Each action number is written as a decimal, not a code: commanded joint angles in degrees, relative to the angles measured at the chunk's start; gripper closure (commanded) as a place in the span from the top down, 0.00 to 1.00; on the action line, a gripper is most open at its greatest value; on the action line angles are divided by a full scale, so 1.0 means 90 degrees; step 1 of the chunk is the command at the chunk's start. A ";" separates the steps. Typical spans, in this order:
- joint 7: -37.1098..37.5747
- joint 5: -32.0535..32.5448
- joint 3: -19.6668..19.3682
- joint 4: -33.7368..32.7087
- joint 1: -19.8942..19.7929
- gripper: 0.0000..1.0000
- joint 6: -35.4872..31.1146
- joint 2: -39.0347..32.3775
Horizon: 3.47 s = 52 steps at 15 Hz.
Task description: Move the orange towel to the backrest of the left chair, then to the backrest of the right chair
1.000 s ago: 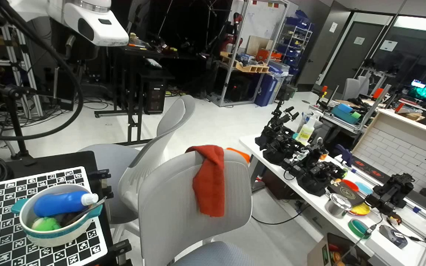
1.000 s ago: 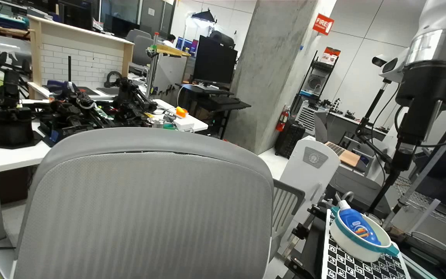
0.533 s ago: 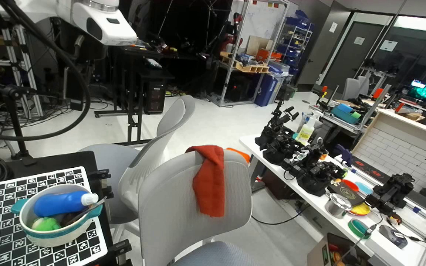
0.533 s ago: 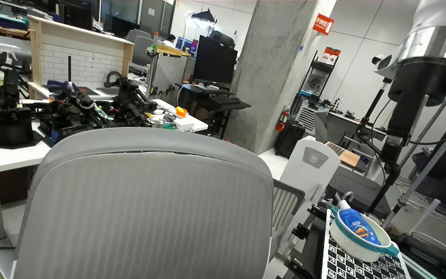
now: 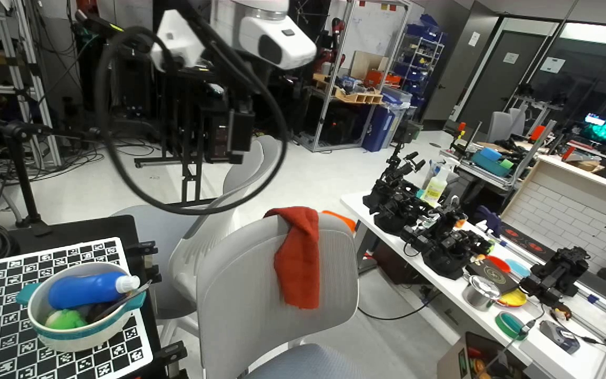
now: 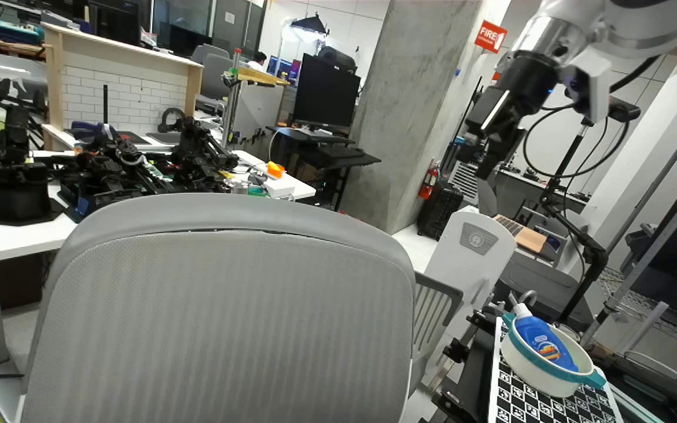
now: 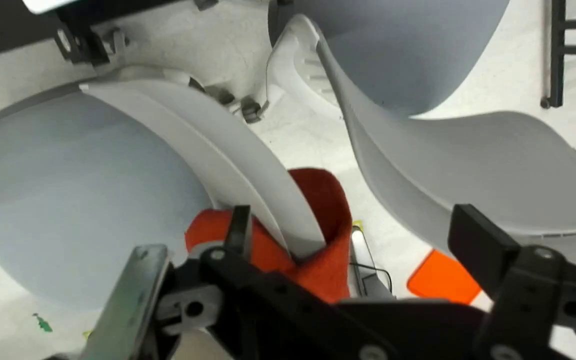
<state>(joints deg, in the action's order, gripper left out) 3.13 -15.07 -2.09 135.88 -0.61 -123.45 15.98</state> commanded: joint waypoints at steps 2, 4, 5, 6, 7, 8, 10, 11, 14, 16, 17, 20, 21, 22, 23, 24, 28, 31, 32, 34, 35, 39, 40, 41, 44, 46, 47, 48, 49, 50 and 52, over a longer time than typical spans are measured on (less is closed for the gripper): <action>-0.0042 -0.0309 -0.0070 -0.1745 0.0009 1.00 -0.0695 -0.1912; 0.0170 -0.0402 -0.0006 -0.2408 -0.0008 1.00 -0.1027 -0.2696; 0.0319 -0.0408 0.0018 -0.2738 -0.0020 1.00 -0.1105 -0.3104; 0.0562 -0.0317 0.0036 -0.3106 -0.0018 1.00 -0.1070 -0.3508; 0.0817 -0.0230 0.0035 -0.3464 -0.0007 1.00 -0.1023 -0.3879; 0.1032 -0.0196 0.0031 -0.3826 -0.0003 1.00 -0.0893 -0.4225; 0.1701 0.0000 -0.0039 -0.4547 0.0091 1.00 -0.0614 -0.4855; 0.1997 0.0074 -0.0084 -0.4864 0.0138 1.00 -0.0496 -0.5108; 0.3217 0.0566 -0.0328 -0.5600 0.0430 1.00 0.0172 -0.5572; 0.3823 0.0805 -0.0400 -0.5789 0.0603 1.00 0.0628 -0.5601; 0.4061 0.0898 -0.0403 -0.5855 0.0662 1.00 0.0816 -0.5598; 0.4413 0.1008 -0.0329 -0.5871 0.0708 1.00 0.1099 -0.5601; 0.4504 0.1046 -0.0331 -0.5840 0.0718 1.00 0.1140 -0.5616; 0.4574 0.1065 -0.0332 -0.5760 0.0707 1.00 0.1118 -0.5606; 0.4620 0.1073 -0.0331 -0.5689 0.0686 1.00 0.1051 -0.5615; 0.4688 0.1093 -0.0340 -0.5630 0.0677 1.00 0.1028 -0.5627; 0.4859 0.1095 -0.0387 -0.5230 0.0647 1.00 0.0819 -0.5647; 0.4887 0.1041 -0.0366 -0.4858 0.0648 1.00 0.0534 -0.5658; 0.4908 0.1033 -0.0363 -0.4739 0.0657 1.00 0.0403 -0.5663; 0.4876 0.1023 -0.0360 -0.4511 0.0653 0.88 0.0027 -0.5700; 0.4839 0.1022 -0.0360 -0.4381 0.0651 0.74 -0.0263 -0.5728; 0.4628 0.0985 -0.0385 -0.4148 0.0536 0.42 -0.1194 -0.5786; 0.4581 0.0955 -0.0381 -0.4113 0.0495 0.34 -0.1349 -0.5771; 0.4541 0.0932 -0.0383 -0.4101 0.0453 0.27 -0.1468 -0.5739; 0.4461 0.0901 -0.0388 -0.4056 0.0367 0.05 -0.1647 -0.5610; 0.4397 0.0900 -0.0387 -0.3946 0.0334 0.00 -0.1686 -0.5431; 0.4368 0.0901 -0.0381 -0.3877 0.0329 0.00 -0.1677 -0.5293; 0.4333 0.0896 -0.0370 -0.3830 0.0325 0.02 -0.1651 -0.5155; 0.4285 0.0878 -0.0347 -0.3768 0.0317 0.02 -0.1609 -0.4972; 0.4266 0.0861 -0.0330 -0.3697 0.0327 0.02 -0.1566 -0.4751; 0.4218 0.0849 -0.0301 -0.3654 0.0332 0.02 -0.1474 -0.4379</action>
<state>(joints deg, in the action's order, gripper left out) 42.92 -6.27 -5.33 99.51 2.46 -137.32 -30.26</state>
